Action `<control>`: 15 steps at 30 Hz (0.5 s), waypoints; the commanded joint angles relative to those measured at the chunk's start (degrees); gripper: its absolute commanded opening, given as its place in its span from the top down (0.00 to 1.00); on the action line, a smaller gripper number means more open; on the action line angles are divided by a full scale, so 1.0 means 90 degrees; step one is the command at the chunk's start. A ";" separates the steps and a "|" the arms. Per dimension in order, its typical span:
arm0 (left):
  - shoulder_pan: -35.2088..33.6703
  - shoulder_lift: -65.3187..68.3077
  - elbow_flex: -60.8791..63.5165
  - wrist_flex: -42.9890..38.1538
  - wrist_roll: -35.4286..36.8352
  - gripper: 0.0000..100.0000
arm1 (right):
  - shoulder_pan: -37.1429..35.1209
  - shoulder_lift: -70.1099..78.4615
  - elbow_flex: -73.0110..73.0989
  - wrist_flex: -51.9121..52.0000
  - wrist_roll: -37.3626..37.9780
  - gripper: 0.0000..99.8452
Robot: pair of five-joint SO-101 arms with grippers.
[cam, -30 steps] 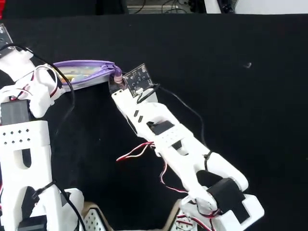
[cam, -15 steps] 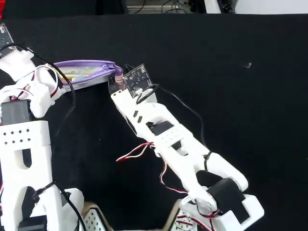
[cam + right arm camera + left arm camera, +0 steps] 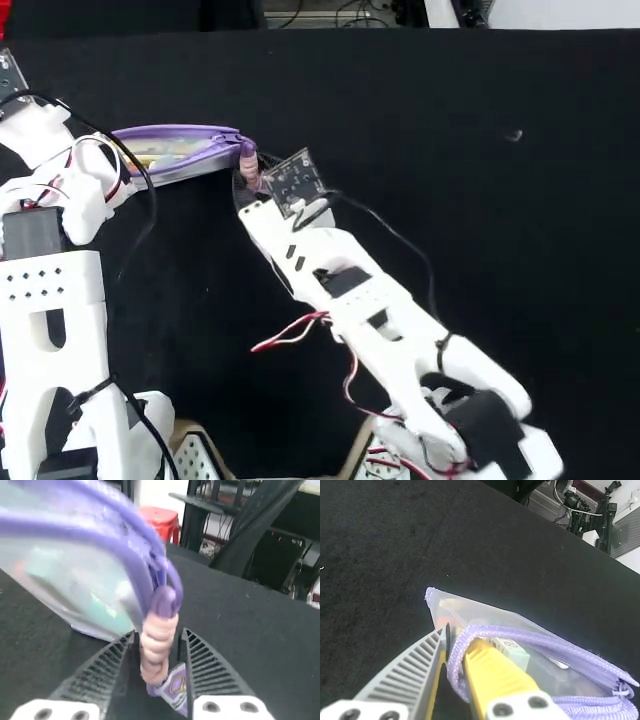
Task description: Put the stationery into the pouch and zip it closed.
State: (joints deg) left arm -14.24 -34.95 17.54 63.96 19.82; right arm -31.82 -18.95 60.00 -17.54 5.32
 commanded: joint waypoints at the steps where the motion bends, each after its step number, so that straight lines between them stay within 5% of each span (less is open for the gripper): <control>1: -0.0063 0.0010 0.0024 -0.0068 0.0049 0.97 | 0.0000 -0.0249 -0.0073 -0.0156 0.0020 0.88; 15: -0.0073 0.0010 0.0024 -0.0068 0.0049 0.97 | 0.0020 0.0503 -0.0728 -0.0147 0.0059 0.88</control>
State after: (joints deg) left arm -14.24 -34.95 17.54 63.96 19.82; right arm -31.82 -12.53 55.16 -17.54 5.32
